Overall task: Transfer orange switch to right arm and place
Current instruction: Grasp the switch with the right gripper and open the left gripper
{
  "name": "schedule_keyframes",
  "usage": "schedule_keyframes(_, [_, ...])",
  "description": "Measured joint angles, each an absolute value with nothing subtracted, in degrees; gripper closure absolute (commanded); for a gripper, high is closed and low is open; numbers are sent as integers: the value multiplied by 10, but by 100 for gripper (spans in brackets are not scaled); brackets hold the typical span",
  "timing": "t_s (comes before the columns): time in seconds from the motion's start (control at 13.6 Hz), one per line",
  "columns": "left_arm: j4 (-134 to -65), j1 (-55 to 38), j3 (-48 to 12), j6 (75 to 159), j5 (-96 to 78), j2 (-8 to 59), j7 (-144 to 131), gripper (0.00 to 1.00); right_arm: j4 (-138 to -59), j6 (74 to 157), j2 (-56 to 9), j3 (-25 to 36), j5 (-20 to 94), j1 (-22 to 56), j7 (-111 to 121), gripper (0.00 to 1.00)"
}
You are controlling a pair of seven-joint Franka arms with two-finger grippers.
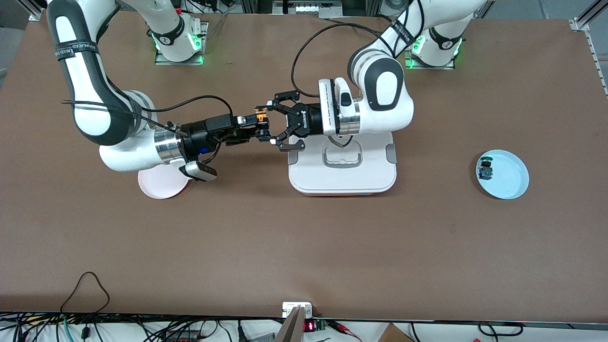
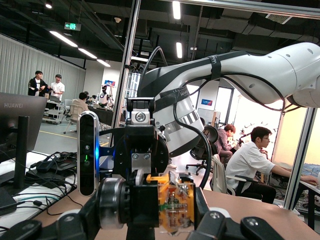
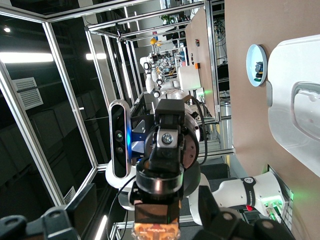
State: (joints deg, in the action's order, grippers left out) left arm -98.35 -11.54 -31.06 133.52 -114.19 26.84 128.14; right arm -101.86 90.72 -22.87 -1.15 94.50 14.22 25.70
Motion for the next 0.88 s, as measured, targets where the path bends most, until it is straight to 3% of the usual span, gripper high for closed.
schedule_keyframes(0.15, [-983,-115,-311,1335,-1142,268,1281,93,-1019,906,-228,-12,945,142,257,43])
schedule_keyframes(0.37, [-982,-115,-311,1335,-1143,268,1281,93,-1019,905,-228,-11,940,142,258,69])
schedule_keyframes(0.44, [-981,-115,-311,1334,-1145,267,1281,93,-1019,905,-228,-11,938,142,262,94])
schedule_keyframes(0.59, [-981,-115,-311,1334,-1146,267,1281,86,-1019,905,-227,-10,937,142,265,94])
schedule_keyframes(0.66, [-981,-115,-311,1334,-1146,267,1281,49,-1019,905,-227,-10,937,142,265,94])
schedule_keyframes(0.74, [-981,-115,-311,1334,-1146,267,1281,2,-1019,905,-227,-10,937,142,265,94])
schedule_keyframes(0.88, [-981,-115,-311,1335,-1146,268,1282,0,-1019,904,-227,-11,937,143,265,96])
